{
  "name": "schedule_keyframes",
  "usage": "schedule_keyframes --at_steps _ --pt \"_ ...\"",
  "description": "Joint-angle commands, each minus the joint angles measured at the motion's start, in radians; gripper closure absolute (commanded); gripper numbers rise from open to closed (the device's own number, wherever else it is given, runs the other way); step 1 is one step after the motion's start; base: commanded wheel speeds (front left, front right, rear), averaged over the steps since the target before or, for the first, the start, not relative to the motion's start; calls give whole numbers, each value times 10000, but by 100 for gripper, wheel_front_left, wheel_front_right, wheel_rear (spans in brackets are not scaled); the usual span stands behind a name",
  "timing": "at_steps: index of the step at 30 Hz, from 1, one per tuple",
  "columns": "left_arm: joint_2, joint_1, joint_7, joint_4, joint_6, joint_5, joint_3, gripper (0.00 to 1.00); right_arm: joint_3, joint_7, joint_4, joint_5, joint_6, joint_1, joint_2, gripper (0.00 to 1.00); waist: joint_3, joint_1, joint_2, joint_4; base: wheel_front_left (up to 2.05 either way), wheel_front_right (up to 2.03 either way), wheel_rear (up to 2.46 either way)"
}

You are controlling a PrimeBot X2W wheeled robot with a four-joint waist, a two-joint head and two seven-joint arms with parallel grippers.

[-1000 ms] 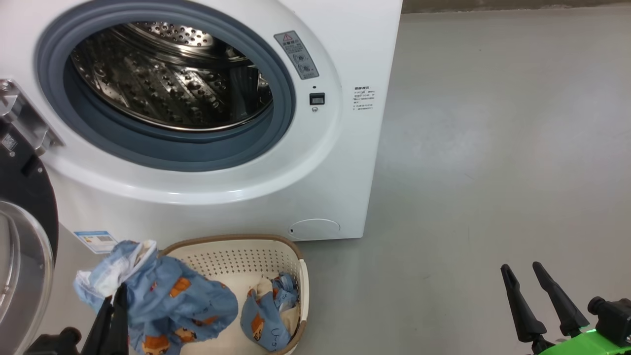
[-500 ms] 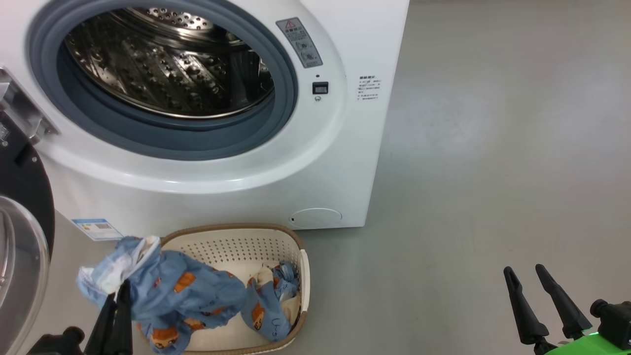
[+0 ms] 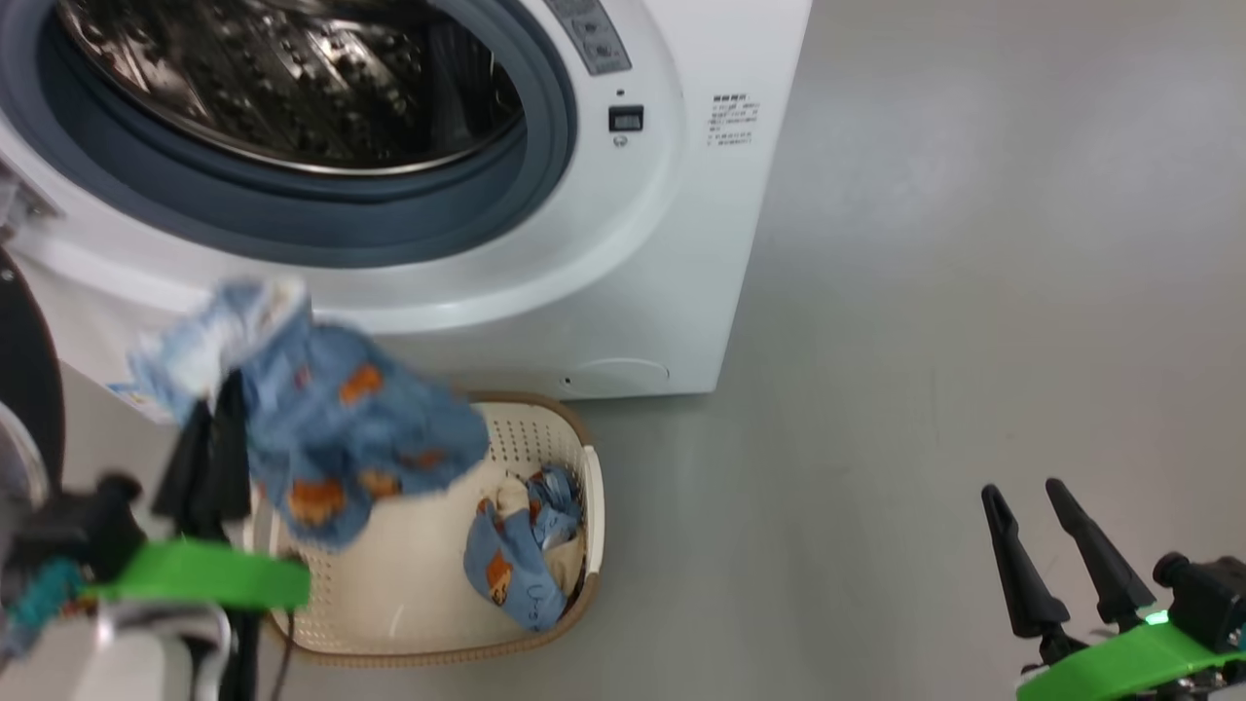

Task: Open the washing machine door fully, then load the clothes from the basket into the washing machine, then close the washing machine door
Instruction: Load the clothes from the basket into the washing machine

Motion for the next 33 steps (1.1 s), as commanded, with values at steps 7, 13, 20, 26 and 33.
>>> schedule_keyframes --at_steps 7,13,20,26,33 --pt "495 -2678 -107 488 -19 -67 397 100 322 -120 -313 -116 16 -779 -46 0 969 0 -1 -275 0 0 0" --pt "667 -4600 -107 2076 -21 -282 386 100 484 -120 -334 -163 16 -1242 96 0 1582 0 -1 -606 0 0 0" --pt "1423 -6341 -107 4498 -22 -547 -36 100 771 -120 -362 -185 16 -1738 387 0 2233 0 -1 -1261 0 0 0" --pt "1979 -7309 -107 6353 -22 -674 -335 100 1088 -120 -341 -171 16 -1993 645 0 2545 0 -1 -1845 0 0 0" --pt "2394 -8454 -107 8010 -22 -772 -770 100 1217 -120 -307 -142 16 -2069 812 0 2776 0 -1 -2172 0 0 0"
